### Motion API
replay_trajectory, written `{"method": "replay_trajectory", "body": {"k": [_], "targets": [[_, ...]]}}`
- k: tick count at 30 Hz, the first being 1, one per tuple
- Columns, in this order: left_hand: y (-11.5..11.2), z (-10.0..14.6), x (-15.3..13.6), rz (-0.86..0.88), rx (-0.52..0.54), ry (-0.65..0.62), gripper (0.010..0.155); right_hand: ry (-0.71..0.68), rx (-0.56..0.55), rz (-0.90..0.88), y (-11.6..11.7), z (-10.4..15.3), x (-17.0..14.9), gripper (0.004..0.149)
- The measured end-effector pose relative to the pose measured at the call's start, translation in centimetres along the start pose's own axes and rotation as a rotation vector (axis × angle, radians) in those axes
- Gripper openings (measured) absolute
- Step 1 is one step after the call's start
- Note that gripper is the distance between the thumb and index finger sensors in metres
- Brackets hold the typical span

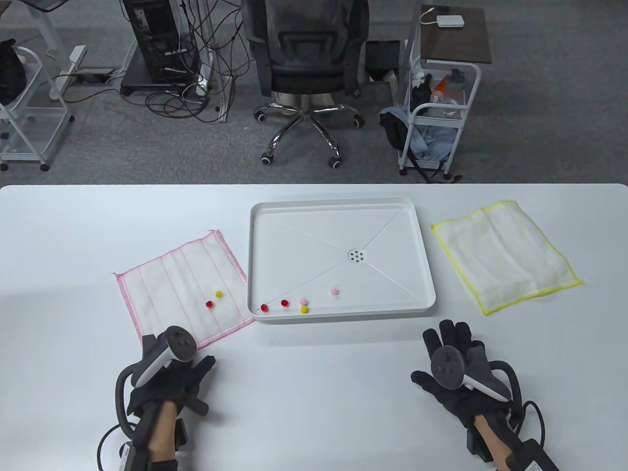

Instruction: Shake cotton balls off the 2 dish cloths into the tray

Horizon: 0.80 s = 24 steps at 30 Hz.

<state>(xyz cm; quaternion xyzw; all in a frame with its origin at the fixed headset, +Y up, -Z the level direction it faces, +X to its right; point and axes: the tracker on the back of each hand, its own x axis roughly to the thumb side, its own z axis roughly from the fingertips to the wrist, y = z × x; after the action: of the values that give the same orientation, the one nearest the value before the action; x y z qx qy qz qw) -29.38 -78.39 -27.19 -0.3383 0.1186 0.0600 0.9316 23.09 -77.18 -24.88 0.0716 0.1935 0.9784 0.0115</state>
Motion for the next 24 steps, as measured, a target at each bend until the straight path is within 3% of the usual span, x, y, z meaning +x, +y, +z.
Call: {"method": "replay_trajectory", "body": {"k": [17,24], "targets": [[-0.6,1.9,3.0,0.012,0.004,-0.016,0.086,0.003,-0.01,-0.003,0.1,0.0,0.0,0.082],[-0.9,2.7,4.7,-0.063,0.018,0.005,0.087,-0.01,-0.018,0.008,0.1,0.2,0.3,0.082]]}}
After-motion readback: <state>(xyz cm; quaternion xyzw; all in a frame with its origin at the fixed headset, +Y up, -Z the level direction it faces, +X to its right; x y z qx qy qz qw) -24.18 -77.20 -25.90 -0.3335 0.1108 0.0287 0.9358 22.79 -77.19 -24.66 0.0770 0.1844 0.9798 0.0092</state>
